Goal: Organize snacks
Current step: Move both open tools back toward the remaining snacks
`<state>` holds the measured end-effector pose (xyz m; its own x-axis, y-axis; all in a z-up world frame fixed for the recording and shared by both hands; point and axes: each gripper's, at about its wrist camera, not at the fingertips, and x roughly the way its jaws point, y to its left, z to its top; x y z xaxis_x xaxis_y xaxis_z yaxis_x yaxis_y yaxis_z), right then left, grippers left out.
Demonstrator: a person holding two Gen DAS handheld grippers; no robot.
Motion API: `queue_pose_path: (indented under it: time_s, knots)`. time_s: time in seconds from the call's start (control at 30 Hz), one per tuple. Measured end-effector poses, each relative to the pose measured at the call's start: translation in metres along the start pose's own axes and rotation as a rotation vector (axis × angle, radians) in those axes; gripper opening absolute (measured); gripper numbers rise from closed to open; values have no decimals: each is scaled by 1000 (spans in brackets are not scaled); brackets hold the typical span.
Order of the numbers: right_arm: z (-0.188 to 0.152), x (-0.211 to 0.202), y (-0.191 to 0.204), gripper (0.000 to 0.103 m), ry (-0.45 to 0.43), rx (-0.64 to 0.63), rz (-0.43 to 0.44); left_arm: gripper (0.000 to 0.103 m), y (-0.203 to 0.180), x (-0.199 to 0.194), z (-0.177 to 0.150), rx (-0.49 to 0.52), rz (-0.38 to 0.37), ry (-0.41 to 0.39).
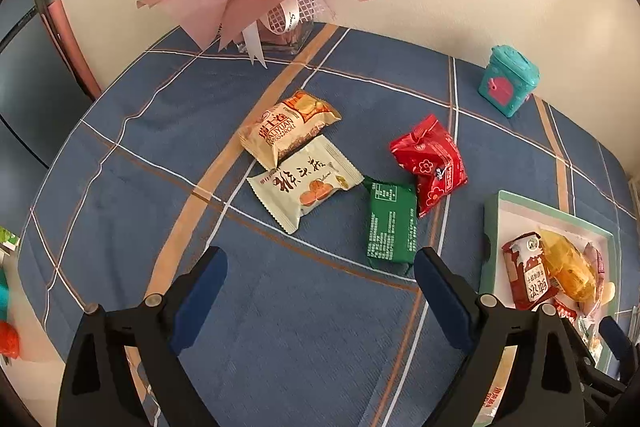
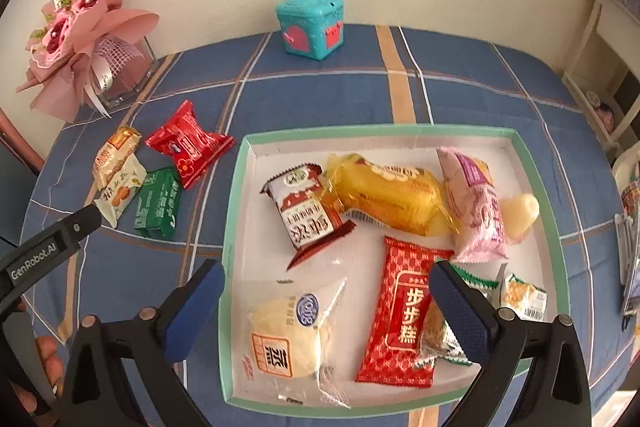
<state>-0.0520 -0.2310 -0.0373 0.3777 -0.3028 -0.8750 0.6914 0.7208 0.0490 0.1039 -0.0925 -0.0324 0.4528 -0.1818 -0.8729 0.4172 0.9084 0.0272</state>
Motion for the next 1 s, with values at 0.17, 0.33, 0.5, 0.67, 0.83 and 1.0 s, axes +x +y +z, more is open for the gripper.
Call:
queue_pose_path:
  time_s: [0.17, 0.33, 0.5, 0.67, 0.83, 1.0]
  knots:
    - [0, -3, 10, 103, -50, -26, 6, 95, 7, -6, 3, -6, -2, -36]
    - [-1, -2, 17, 103, -59, -45, 7, 95, 15, -5, 5, -25, -9, -42]
    - [-2, 1, 22, 103, -61, -52, 20, 95, 16, -4, 9, -24, -21, -59]
    - [1, 3, 33, 103, -76, -64, 66, 95, 23, -4, 18, -33, -44, -67]
    - [5, 6, 51, 103, -92, -85, 102, 95, 26, 1, 24, -6, -14, -45]
    - [6, 13, 67, 103, -78, -115, 123, 95, 37, 14, 28, -24, 3, 0]
